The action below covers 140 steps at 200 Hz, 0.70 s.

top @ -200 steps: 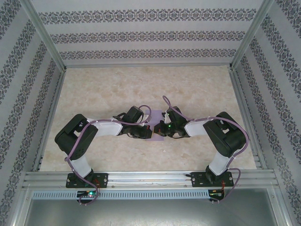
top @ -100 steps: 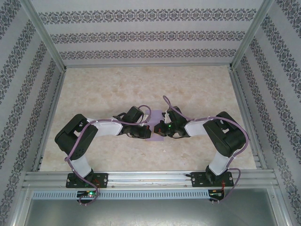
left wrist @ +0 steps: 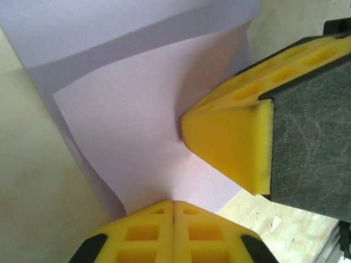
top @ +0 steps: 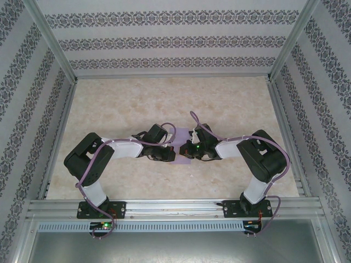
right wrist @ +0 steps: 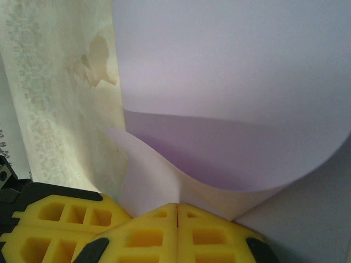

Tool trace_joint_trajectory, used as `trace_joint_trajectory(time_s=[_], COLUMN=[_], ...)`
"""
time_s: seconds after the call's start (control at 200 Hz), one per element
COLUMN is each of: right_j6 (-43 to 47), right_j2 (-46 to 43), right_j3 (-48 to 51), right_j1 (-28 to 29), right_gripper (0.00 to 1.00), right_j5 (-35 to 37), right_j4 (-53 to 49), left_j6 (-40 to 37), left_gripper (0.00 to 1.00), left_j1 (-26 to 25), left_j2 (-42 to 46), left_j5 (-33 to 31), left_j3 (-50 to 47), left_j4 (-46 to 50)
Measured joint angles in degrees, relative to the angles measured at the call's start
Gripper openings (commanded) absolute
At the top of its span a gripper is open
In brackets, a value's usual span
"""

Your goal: Fold a paper plane with a square sheet of paper (fold left side to right side)

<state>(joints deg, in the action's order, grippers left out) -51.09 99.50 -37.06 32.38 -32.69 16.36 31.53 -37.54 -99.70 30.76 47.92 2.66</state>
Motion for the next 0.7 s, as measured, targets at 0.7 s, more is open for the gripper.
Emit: trace_joint_trajectory(time_s=[0.7], right_j6=[1.75], right_j2=[-3.21], right_j3=[-0.09], right_j1=[0.02], right_gripper=[0.0], right_j5=[0.15], right_j4=[-3.19], left_j6=[-0.7], left_gripper=[0.0], left_j1=[0.0], left_j2=[-0.35], left_j5=[-0.87], left_j3=[0.09], left_j4=[0.7])
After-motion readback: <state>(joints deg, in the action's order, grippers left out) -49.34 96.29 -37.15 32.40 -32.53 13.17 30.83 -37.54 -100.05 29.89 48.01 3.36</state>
